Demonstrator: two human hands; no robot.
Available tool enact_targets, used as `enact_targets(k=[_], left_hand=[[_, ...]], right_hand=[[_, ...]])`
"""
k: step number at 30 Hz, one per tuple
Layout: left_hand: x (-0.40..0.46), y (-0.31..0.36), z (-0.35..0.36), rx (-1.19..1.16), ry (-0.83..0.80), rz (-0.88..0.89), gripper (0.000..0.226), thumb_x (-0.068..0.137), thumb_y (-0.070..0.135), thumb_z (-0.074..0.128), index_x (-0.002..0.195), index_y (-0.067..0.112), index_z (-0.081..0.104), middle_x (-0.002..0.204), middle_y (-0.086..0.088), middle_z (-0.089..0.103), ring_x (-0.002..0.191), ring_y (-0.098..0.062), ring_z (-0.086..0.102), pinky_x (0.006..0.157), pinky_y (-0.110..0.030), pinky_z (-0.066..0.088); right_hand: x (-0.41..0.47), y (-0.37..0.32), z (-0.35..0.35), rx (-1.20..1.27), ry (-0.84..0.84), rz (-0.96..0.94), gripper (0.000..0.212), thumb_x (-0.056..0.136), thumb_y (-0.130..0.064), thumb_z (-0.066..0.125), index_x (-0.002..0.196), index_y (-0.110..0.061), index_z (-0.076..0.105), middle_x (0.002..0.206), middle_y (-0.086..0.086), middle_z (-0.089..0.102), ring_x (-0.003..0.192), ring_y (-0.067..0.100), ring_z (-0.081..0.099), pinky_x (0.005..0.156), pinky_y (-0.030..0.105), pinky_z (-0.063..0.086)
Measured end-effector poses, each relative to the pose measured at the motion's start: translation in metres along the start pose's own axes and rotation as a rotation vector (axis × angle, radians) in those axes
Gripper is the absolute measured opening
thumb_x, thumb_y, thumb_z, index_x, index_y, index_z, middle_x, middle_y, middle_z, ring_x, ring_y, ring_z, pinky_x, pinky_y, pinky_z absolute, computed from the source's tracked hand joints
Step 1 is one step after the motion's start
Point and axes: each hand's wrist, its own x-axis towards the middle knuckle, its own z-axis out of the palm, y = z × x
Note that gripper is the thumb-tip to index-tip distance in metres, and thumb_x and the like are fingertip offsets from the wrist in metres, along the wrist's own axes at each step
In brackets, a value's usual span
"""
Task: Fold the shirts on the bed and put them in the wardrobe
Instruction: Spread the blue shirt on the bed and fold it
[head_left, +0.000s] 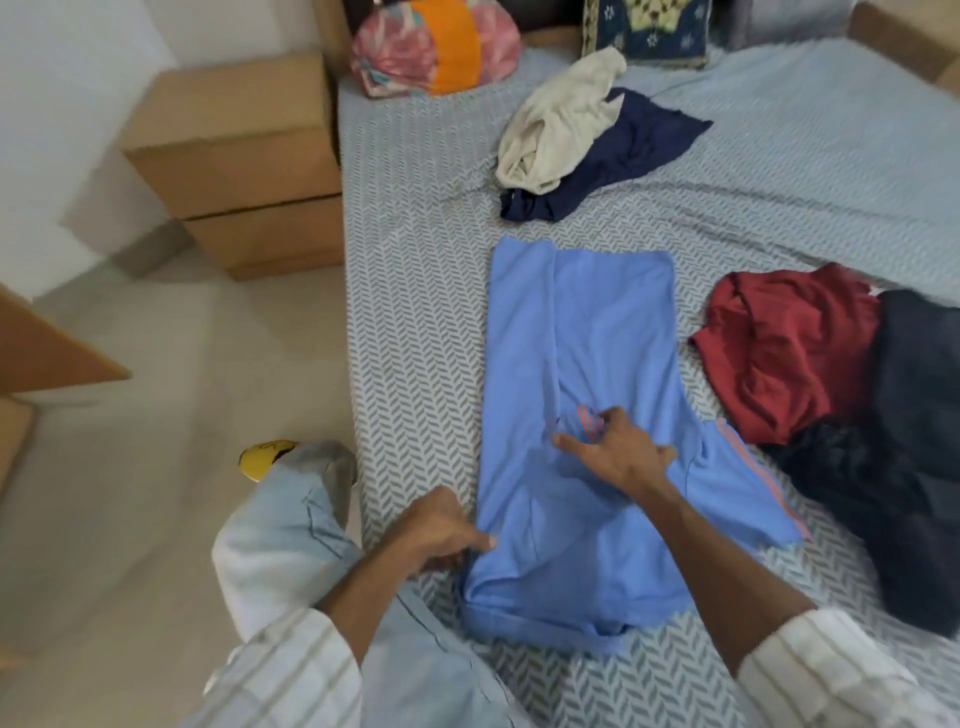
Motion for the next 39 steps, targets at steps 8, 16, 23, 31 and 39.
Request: enact_targets(k=[8, 16, 23, 31, 39], left_hand=[[-0.036, -0.016, 0.023, -0.033, -0.092, -0.044, 0.051, 0.066, 0.029, 0.091, 0.096, -0.002, 0.065, 0.084, -0.015, 0.067, 0.056, -0.018, 0.056, 0.047, -0.027, 0.048], [-0.042, -0.017, 0.027, -0.044, -0.061, -0.094, 0.040, 0.073, 0.022, 0.088, 0.080, -0.002, 0.056, 0.063, -0.013, 0.059, 0.041, -0.016, 0.056, 0.041, -0.024, 0.049], [-0.024, -0.023, 0.032, 0.258, 0.184, 0.052, 0.086, 0.056, 0.080, 0.070, 0.110, 0.014, 0.060, 0.111, -0.007, 0.068, 0.097, -0.023, 0.065, 0.076, -0.025, 0.050], [0.001, 0.054, 0.064, 0.230, 0.615, 0.730, 0.031, 0.078, 0.041, 0.061, 0.091, 0.013, 0.063, 0.084, -0.006, 0.065, 0.085, -0.033, 0.062, 0.079, -0.035, 0.043], [0.022, 0.093, 0.080, 0.240, 0.275, 0.712, 0.072, 0.073, 0.059, 0.030, 0.098, 0.005, 0.070, 0.107, -0.012, 0.068, 0.106, -0.027, 0.062, 0.092, -0.029, 0.032]], right_hand=[[-0.028, 0.037, -0.013, 0.300, -0.202, 0.001, 0.025, 0.075, -0.024, 0.077, 0.061, -0.012, 0.060, 0.055, 0.002, 0.054, 0.055, 0.016, 0.053, 0.057, 0.029, 0.042], [-0.036, 0.050, -0.003, 0.576, -0.059, 0.053, 0.014, 0.087, -0.024, 0.067, 0.089, -0.016, 0.056, 0.078, 0.010, 0.061, 0.049, 0.020, 0.057, 0.042, 0.027, 0.048], [-0.045, 0.086, -0.028, 0.250, 0.315, 0.025, 0.032, 0.086, -0.032, 0.068, 0.109, -0.012, 0.060, 0.101, 0.013, 0.071, 0.103, 0.034, 0.064, 0.085, 0.039, 0.047], [-0.053, 0.186, -0.048, 0.369, 0.354, 0.730, 0.076, 0.076, -0.041, 0.075, 0.128, 0.008, 0.050, 0.131, 0.031, 0.051, 0.122, 0.046, 0.051, 0.096, 0.049, 0.046], [-0.052, 0.122, -0.064, 0.816, 0.607, 0.397, 0.022, 0.080, -0.029, 0.066, 0.088, -0.009, 0.064, 0.077, 0.007, 0.065, 0.083, 0.031, 0.064, 0.073, 0.034, 0.044]])
